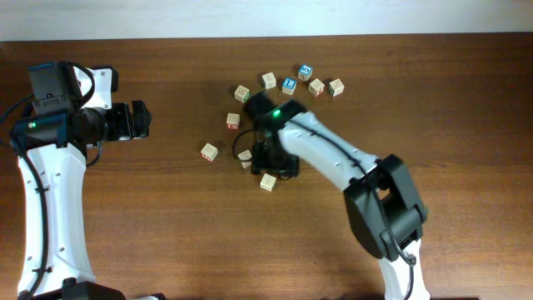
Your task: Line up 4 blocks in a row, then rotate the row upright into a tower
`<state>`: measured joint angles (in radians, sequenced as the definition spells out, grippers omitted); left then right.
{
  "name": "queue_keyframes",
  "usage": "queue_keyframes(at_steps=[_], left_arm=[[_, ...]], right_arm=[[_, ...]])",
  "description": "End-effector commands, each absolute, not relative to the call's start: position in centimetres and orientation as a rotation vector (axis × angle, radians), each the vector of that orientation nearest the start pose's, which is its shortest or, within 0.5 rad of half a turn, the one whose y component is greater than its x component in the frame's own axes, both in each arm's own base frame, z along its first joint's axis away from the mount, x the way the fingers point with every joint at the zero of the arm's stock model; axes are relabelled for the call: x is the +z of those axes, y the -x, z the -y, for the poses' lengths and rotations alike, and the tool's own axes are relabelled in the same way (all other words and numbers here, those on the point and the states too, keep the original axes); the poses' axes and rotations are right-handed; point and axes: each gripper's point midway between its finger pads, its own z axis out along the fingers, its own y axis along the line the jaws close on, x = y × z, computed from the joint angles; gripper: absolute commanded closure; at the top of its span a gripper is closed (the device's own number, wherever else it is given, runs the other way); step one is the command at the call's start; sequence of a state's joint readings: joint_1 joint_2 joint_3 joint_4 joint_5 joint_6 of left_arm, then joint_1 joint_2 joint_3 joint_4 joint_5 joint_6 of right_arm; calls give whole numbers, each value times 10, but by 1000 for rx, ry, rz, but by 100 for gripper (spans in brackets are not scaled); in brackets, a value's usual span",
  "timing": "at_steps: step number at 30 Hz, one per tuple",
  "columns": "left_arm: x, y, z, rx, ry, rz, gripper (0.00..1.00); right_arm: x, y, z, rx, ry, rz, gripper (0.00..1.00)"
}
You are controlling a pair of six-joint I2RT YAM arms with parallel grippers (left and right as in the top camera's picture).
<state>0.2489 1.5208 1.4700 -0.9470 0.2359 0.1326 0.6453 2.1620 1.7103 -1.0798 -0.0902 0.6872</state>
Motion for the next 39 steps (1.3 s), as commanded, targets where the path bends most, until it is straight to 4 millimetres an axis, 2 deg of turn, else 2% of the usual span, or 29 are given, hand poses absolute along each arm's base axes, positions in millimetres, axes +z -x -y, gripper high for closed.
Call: queue_keyframes(at_steps=[1, 5, 7, 12, 15, 18, 22, 24, 26, 28, 31, 35, 36, 39], left_arm=[[226, -385, -57, -161, 75, -2527, 1], [226, -385, -56, -161, 75, -2528, 1], [226, -385, -56, -161, 75, -2528, 1], [226, -385, -56, -161, 75, -2528, 1], [226, -385, -56, -161, 75, -2528, 1], [226, -385, -56, -161, 75, -2528, 1], [226, -385, -57, -160, 74, -2527, 1], [226, -385, -57, -160, 74, -2527, 1], [226, -385, -57, -161, 75, -2527, 1], [226, -385, -57, -161, 75, -2527, 1], [226, -385, -57, -161, 75, -2527, 1], [226, -385, -56, -161, 75, -2527, 1], [226, -385, -56, -161, 75, -2528, 1], [226, -385, -56, -161, 74, -2527, 1]], right_arm=[[29, -331, -256, -66, -214, -3067, 46], [11, -318, -261, -73, -201, -3141, 49], [10, -315, -262, -60, -205, -3156, 49], [10, -311, -263, -38, -197, -3186, 62], [12, -319, -261, 88, -126, -3229, 69], [14, -332, -240, 136, -97, -3251, 72], [14, -356, -194, 144, 49, -3251, 72], [13, -366, -174, 86, 77, -3231, 72], [13, -377, -145, -52, 93, -3202, 71], [13, -381, -128, -146, 87, -3187, 71], [15, -387, -113, -254, 94, -3158, 71], [15, -390, -108, -301, 107, -3139, 70], [15, -390, -108, -300, 106, -3139, 57], [21, -390, -110, -285, 106, -3147, 47]])
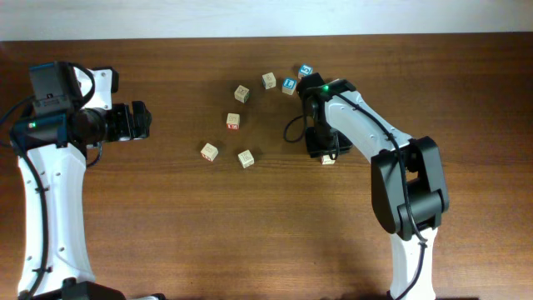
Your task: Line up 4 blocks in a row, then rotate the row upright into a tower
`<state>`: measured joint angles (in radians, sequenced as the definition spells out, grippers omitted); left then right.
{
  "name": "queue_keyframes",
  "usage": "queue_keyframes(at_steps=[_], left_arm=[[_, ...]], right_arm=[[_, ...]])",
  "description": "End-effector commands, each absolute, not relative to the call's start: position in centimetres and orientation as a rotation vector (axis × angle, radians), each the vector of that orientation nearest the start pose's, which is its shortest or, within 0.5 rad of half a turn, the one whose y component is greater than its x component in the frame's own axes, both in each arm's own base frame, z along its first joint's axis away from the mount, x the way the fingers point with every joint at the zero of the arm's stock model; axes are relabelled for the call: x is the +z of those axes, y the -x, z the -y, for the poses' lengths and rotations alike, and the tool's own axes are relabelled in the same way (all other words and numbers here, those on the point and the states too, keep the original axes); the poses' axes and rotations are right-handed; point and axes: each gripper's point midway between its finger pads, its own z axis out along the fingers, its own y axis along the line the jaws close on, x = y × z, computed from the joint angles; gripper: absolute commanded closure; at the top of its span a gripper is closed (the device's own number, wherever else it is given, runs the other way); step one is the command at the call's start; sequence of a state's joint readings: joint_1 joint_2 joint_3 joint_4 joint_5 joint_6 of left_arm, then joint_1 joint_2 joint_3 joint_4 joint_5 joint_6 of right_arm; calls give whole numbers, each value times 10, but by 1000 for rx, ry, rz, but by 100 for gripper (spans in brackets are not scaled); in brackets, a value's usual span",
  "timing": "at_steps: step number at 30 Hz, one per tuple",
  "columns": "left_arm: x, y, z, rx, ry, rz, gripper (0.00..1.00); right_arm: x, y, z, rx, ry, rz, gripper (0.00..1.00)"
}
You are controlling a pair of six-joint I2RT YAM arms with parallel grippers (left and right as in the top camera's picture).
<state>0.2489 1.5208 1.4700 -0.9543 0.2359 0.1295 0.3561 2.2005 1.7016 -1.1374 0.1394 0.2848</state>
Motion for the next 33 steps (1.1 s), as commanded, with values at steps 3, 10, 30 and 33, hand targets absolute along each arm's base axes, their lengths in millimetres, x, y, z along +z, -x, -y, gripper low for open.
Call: queue_keyframes(at_steps=[3, 10, 30, 33], left_arm=[[226, -385, -56, -161, 75, -2527, 1], [227, -385, -56, -161, 74, -2526, 1], [226, -385, -56, -161, 75, -2528, 1], [226, -385, -56, -161, 75, -2528, 1]], right_arm=[[48, -399, -118, -232, 102, -3135, 45], [82, -409, -242, 397, 88, -3051, 45], [18, -372, -327, 280, 919, -2896, 45], [16, -379, -317, 189, 745, -2935, 62]])
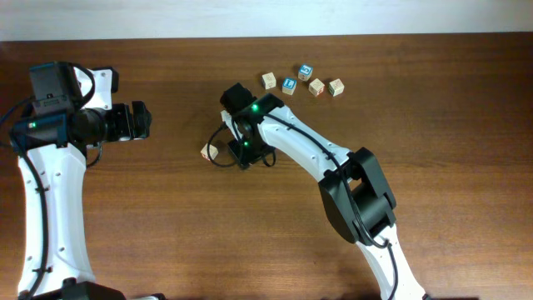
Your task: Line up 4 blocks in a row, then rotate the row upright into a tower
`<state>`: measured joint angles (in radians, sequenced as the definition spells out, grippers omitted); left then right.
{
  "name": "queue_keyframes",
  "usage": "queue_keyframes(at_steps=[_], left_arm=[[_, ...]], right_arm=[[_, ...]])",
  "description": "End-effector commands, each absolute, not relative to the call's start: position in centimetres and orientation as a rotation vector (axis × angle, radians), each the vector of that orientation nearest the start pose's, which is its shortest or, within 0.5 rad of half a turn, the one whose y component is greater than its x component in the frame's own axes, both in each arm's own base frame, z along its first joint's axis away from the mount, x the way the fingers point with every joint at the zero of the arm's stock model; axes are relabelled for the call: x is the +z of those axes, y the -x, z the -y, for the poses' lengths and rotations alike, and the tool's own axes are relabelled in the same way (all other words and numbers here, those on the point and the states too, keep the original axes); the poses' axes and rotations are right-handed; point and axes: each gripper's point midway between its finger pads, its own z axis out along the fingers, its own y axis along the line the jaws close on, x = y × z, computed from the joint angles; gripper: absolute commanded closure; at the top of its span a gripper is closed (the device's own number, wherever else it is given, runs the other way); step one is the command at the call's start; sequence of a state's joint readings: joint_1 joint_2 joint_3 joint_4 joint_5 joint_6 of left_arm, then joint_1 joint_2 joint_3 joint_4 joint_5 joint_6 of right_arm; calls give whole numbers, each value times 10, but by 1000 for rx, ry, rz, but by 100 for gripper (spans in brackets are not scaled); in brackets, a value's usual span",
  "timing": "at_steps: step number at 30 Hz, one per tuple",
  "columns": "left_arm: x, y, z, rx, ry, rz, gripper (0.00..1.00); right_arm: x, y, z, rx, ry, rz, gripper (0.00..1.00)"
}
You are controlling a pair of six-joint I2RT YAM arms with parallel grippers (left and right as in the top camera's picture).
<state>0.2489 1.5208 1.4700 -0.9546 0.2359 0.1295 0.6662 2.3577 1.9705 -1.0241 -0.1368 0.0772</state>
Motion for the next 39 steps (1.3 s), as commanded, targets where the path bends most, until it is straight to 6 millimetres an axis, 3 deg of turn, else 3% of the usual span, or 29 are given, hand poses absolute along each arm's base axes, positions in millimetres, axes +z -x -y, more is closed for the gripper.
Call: queue_keyframes(at_steps=[1, 3, 7, 9, 14, 20, 29, 33, 39], left_arm=[[226, -385, -56, -161, 75, -2528, 1], [226, -385, -56, -161, 75, -2528, 1], [226, -385, -56, -162, 75, -2529, 1], [226, -384, -56, -162, 75, -2531, 1], [226, -384, -56, -165, 75, -2530, 1], [226, -384, -55, -172, 73, -2529, 1], [226, -384, -55, -172, 72, -2529, 1], [226, -384, -55, -172, 72, -2529, 1], [226, -384, -55, -171, 73, -2529, 1]], right_arm=[[16, -381, -315, 168, 705, -2941, 68], [16, -383, -310, 128, 634, -2954, 74], [15, -379, -294, 71, 439, -3031, 75], [14, -374, -266, 3, 228, -3128, 74], [16, -372, -203, -123, 27, -3255, 70], [17, -380, -168, -200, -74, -3265, 70], [20, -370, -160, -266, -72, -3299, 69], [20, -371, -160, -265, -71, -3298, 62], [38, -390, -173, -175, -55, -3236, 54]])
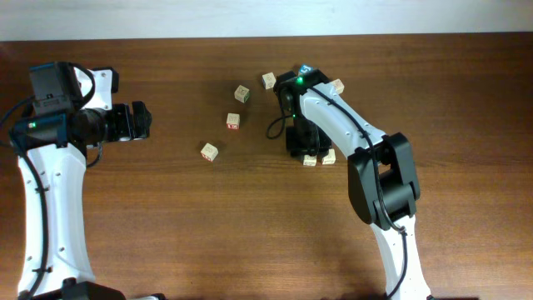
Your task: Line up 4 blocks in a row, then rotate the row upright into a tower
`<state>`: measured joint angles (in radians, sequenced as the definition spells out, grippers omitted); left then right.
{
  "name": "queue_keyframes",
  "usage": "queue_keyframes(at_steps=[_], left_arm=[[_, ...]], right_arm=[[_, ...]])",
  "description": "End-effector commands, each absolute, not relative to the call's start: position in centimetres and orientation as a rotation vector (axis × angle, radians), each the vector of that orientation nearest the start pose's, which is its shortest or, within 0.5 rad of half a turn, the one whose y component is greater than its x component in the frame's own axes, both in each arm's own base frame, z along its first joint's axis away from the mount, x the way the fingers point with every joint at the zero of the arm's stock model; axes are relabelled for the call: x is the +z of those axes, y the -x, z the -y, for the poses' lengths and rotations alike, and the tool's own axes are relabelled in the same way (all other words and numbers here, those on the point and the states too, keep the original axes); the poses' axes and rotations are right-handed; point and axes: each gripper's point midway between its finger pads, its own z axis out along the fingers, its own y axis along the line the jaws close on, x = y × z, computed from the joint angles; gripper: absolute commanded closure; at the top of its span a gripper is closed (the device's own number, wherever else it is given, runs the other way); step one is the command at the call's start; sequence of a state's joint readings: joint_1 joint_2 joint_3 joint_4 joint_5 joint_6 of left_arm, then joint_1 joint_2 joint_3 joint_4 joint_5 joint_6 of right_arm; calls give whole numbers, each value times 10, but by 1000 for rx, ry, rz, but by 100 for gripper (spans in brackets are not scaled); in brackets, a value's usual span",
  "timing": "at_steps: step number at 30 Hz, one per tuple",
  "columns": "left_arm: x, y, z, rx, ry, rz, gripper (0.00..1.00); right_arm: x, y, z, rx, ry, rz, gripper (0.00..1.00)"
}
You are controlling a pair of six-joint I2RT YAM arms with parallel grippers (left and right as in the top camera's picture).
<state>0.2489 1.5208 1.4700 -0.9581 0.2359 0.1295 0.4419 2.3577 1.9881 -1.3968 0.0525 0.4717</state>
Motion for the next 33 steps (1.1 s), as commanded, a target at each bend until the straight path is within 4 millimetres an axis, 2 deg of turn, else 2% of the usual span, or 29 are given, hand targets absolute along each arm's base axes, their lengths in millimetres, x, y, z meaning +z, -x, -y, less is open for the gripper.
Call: queue_keyframes(at_steps=[1, 3, 4, 6, 7, 8, 10, 11, 13, 15, 19, 27, 30, 33], left_arm=[[226, -385, -55, -171, 72, -2528, 1], [227, -385, -55, -170, 72, -2525, 1], [227, -386, -55, -169, 71, -2523, 1], [227, -386, -57, -159, 75, -2524, 1], [226, -385, -59, -143, 80, -2527, 1], [226, -385, -62, -122, 87, -2530, 1], [225, -384, -66, -93, 97, -2535, 1], [225, -384, -67, -88, 98, -2536, 1], [224, -382, -69, -73, 105, -2546, 1], [221, -378, -77, -7, 134, -2565, 1], [221, -378, -79, -3, 160, -2567, 1], [221, -378, -79, -4, 159, -2568, 1], [221, -378, -79, -4, 159, -2567, 1], [221, -378, -78, -8, 158, -2567, 1]], right_arm=[[44, -395, -181, -111, -55, -3223, 54], [52, -403, -210, 89, -37, -3195, 53], [55, -408, -241, 288, 41, -3162, 52], [59, -414, -291, 483, 163, -3057, 51], [61, -417, -312, 501, 206, -2999, 49], [59, -417, -323, 480, 184, -2974, 49], [55, -421, -338, 369, 34, -2909, 48], [54, -424, -353, 330, -4, -2843, 45], [54, -424, -374, 316, -23, -2770, 40], [50, -421, -386, 322, -68, -2743, 37], [28, -417, -394, 342, -90, -2778, 36], [15, -409, -403, 379, -67, -2816, 40], [15, -405, -409, 394, -51, -2815, 37], [6, -402, -410, 378, -42, -2829, 36]])
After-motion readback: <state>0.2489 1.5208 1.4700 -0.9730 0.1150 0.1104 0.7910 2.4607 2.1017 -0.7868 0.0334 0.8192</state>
